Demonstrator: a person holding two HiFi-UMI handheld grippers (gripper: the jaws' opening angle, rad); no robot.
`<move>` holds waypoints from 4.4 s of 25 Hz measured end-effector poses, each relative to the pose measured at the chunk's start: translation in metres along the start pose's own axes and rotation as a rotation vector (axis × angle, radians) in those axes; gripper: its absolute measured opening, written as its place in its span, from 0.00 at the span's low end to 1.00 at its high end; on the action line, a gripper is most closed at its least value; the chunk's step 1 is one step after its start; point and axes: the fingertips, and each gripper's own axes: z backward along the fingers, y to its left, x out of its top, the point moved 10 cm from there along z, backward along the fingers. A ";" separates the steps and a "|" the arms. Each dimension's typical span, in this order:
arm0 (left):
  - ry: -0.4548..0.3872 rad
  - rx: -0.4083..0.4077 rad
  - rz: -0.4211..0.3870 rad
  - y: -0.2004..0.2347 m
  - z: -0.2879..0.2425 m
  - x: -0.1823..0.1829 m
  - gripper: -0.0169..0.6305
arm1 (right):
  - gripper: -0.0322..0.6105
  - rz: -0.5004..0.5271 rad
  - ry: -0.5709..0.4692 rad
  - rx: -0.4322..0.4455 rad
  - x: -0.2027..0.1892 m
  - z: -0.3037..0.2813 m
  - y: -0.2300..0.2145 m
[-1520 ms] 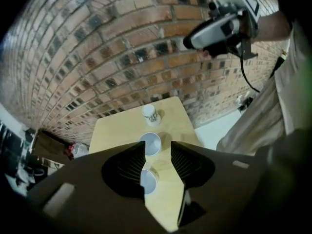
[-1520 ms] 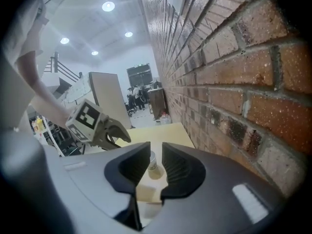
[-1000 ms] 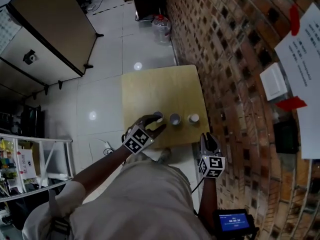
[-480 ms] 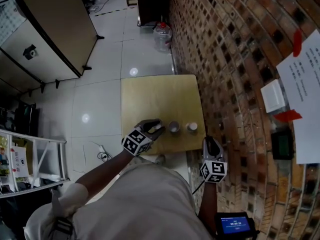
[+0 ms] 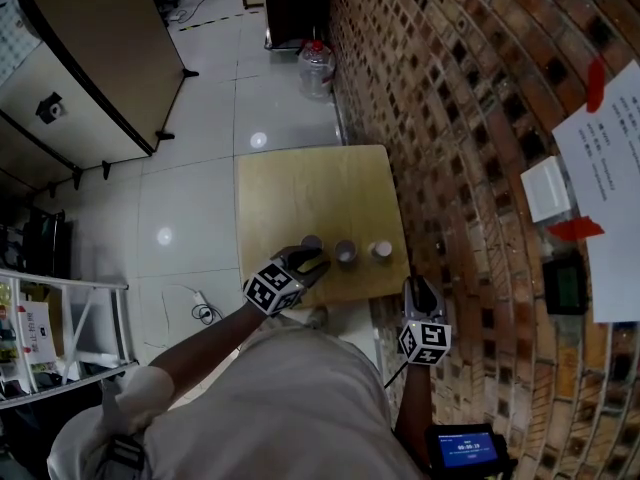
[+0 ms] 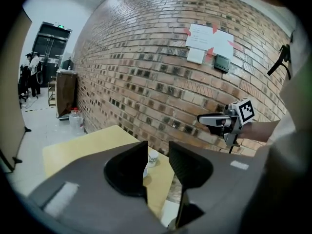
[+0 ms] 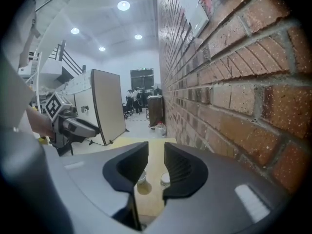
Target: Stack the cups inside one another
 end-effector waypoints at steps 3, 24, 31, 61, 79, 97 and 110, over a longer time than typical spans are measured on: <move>0.018 -0.009 -0.010 0.000 -0.004 -0.002 0.26 | 0.20 0.002 0.005 -0.004 -0.001 0.001 0.003; 0.072 -0.078 0.012 0.002 -0.018 -0.003 0.27 | 0.21 -0.004 0.065 -0.041 -0.026 0.000 -0.006; 0.110 -0.032 0.015 0.003 -0.014 -0.008 0.30 | 0.27 0.022 0.147 0.010 -0.039 -0.033 -0.011; 0.246 0.073 0.024 0.024 -0.014 -0.011 0.31 | 0.52 0.297 0.703 0.172 -0.166 -0.261 -0.045; 0.228 0.012 0.033 0.032 -0.028 0.000 0.32 | 0.48 0.098 0.309 0.108 -0.088 -0.183 -0.034; 0.150 -0.284 0.130 0.006 -0.083 0.020 0.40 | 0.48 -0.115 -0.132 0.415 -0.012 -0.081 0.008; 0.024 -0.460 0.239 -0.001 -0.057 0.013 0.23 | 0.49 -0.134 -0.133 0.616 -0.020 -0.074 0.034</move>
